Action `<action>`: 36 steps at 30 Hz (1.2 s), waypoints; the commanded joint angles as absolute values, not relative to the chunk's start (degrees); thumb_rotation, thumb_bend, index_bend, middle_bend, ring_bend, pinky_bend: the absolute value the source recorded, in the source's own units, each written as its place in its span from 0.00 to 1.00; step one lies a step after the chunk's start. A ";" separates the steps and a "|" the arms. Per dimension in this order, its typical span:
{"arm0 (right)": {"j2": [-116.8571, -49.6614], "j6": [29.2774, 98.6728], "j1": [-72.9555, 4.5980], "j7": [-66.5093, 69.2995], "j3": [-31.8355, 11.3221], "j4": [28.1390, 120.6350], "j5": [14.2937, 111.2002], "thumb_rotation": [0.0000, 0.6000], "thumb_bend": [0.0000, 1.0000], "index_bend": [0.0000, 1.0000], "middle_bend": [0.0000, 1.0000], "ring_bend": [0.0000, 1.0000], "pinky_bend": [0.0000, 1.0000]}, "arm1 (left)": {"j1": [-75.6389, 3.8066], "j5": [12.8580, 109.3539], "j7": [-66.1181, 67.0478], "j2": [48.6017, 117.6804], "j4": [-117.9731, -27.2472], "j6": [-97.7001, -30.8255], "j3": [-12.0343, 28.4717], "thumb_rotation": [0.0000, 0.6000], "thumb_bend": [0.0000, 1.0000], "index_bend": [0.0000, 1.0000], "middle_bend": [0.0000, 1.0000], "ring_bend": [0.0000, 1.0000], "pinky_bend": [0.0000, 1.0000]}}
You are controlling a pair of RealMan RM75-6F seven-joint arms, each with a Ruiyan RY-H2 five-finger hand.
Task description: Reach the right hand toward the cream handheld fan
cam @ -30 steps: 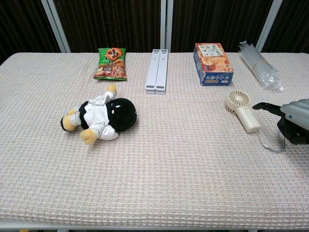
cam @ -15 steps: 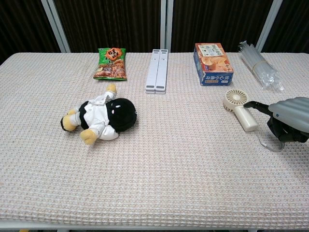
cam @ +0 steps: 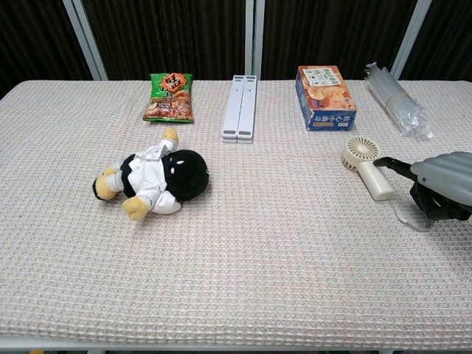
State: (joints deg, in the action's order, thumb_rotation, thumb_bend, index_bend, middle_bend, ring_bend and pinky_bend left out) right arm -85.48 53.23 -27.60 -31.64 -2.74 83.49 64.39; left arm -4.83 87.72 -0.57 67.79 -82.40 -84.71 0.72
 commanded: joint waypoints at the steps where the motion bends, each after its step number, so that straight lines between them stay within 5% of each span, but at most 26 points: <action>1: -85.53 53.07 -28.00 -32.50 -2.47 83.57 63.69 1.00 1.00 0.00 0.77 0.71 0.65 | -4.83 87.70 -0.60 67.76 -82.42 -84.72 0.73 1.00 0.00 0.14 0.09 0.00 0.13; 21: -79.95 60.69 -26.25 -27.35 -2.64 88.85 68.85 1.00 1.00 0.00 0.77 0.71 0.65 | -4.74 89.11 0.14 67.35 -84.00 -85.69 0.20 1.00 0.00 0.14 0.09 0.00 0.13; 28: -74.26 69.07 -21.84 -18.69 -0.72 90.34 77.77 1.00 1.00 0.00 0.76 0.69 0.65 | -4.42 90.09 1.11 67.20 -85.20 -86.56 -0.23 1.00 0.00 0.14 0.09 0.00 0.13; 31: -72.16 74.91 -18.83 -12.95 0.96 87.57 83.35 1.00 0.99 0.00 0.66 0.60 0.62 | -4.24 90.35 1.39 67.10 -85.67 -87.00 -0.31 1.00 0.00 0.14 0.09 0.00 0.13; 33: -70.95 77.91 -17.02 -10.29 2.20 85.19 85.98 1.00 0.87 0.00 0.53 0.46 0.51 | -4.22 90.39 1.49 67.03 -85.95 -87.06 -0.31 1.00 0.00 0.14 0.09 0.00 0.13; 36: -68.14 80.60 -14.15 -6.58 4.53 81.82 88.29 1.00 0.37 0.00 0.25 0.12 0.22 | -4.27 90.63 1.72 66.99 -86.26 -87.18 -0.30 1.00 0.00 0.14 0.09 0.00 0.13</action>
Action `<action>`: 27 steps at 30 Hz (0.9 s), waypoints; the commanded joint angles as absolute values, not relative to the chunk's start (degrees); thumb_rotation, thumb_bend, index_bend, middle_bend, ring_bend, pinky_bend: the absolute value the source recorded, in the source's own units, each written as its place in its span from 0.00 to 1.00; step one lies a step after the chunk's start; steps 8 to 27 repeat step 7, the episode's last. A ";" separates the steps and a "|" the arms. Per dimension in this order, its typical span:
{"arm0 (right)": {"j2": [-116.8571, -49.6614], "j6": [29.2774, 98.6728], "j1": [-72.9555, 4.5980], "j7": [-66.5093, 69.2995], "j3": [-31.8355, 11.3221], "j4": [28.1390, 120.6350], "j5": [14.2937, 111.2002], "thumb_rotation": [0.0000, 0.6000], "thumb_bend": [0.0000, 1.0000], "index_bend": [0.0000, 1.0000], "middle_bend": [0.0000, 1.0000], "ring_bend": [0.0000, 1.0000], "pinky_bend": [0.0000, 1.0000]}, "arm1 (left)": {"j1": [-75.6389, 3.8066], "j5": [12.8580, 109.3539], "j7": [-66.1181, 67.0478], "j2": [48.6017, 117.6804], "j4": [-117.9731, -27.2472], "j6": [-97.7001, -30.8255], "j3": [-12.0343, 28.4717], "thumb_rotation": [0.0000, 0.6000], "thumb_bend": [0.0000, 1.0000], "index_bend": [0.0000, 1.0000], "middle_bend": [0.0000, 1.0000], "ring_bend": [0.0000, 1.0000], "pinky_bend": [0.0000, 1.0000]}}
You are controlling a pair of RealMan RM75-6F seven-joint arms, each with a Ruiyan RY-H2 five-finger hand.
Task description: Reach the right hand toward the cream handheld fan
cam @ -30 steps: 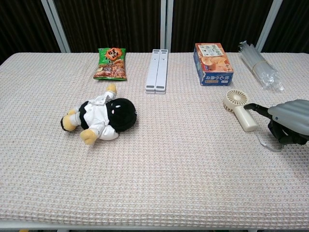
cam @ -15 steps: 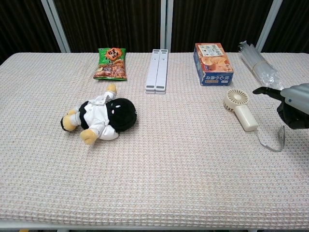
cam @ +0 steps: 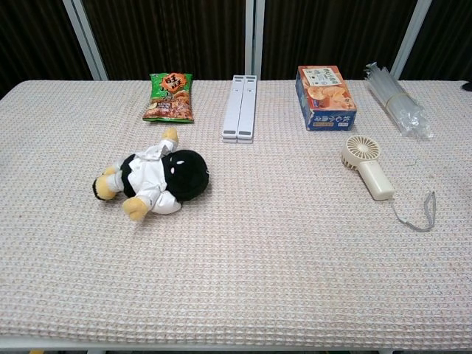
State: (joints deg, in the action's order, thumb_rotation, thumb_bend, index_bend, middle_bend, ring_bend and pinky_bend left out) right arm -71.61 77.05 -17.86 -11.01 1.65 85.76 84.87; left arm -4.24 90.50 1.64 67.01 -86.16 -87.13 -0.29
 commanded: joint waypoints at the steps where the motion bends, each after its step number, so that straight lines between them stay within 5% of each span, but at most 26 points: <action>1: -67.47 80.97 -13.43 -5.62 5.01 81.23 88.43 1.00 0.27 0.00 0.20 0.06 0.15 | -4.30 90.71 1.79 66.98 -86.31 -87.20 -0.29 1.00 0.00 0.14 0.09 0.00 0.13; 3: -66.70 82.20 -11.97 -3.04 5.44 79.93 88.53 1.00 0.06 0.00 0.07 0.00 0.03 | -4.33 90.81 1.88 67.01 -86.34 -87.28 -0.26 1.00 0.00 0.14 0.09 0.00 0.13; 5: -66.69 83.21 -10.57 0.14 5.44 77.63 88.16 1.00 0.00 0.00 0.02 0.00 0.00 | -4.28 90.93 1.73 67.16 -86.21 -87.44 -0.28 1.00 0.00 0.14 0.09 0.00 0.13; 27: -67.42 84.11 -9.33 3.01 5.10 75.10 87.63 1.00 0.00 0.00 0.00 0.00 0.00 | -4.18 91.15 1.50 67.41 -86.03 -87.68 -0.37 1.00 0.00 0.14 0.09 0.00 0.13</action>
